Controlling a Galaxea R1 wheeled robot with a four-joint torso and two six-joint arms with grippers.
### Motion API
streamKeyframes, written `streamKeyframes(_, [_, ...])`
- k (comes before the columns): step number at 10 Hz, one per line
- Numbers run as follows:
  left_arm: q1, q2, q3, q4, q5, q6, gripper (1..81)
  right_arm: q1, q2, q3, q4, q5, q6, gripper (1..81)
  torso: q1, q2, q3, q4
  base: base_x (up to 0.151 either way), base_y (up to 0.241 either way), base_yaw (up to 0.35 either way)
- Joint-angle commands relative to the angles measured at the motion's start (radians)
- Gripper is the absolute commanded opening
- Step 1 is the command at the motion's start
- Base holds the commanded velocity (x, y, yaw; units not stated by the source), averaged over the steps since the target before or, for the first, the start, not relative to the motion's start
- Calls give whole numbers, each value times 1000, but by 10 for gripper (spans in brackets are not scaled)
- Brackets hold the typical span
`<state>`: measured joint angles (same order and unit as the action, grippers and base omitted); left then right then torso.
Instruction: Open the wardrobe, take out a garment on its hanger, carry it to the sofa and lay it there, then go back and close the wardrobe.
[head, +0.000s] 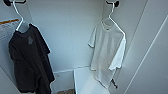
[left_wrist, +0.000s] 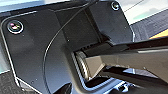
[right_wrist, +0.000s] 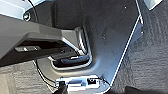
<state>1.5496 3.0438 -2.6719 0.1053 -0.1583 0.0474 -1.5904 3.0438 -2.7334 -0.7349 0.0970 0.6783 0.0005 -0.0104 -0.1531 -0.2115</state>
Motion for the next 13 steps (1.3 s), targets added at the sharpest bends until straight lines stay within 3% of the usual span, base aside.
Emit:
streamKeyframes(1, [-33,-6,16,13,51,2,811,25,-1,2,-12,-45,-2,811,0,0,96,0,0,0,0])
streamKeyframes(2, [-38,-17,33,14,52,2,811,25,-1,2,-11,-45,-2,811,0,0,127,0,0,0,0])
streamKeyframes(3, [-47,-40,69,22,52,2,811,28,-1,2,-11,-45,-2,811,0,0,62,0,0,0,0])
streamKeyframes(4, [-59,-86,145,31,52,2,811,28,-1,3,-11,-48,-2,811,0,-1,87,0,0,0,0])
streamKeyframes(7, [-142,-287,507,27,52,-1,811,29,-1,3,-4,-46,-2,811,0,-2,100,0,0,0,0])
streamKeyframes(9, [-217,-374,630,5,59,-4,811,28,-1,2,-4,-46,0,811,0,-2,100,0,0,0,0])
streamKeyframes(13, [-346,-348,601,-147,74,-6,811,31,-3,3,-1,-45,0,811,0,-2,100,0,0,0,0])
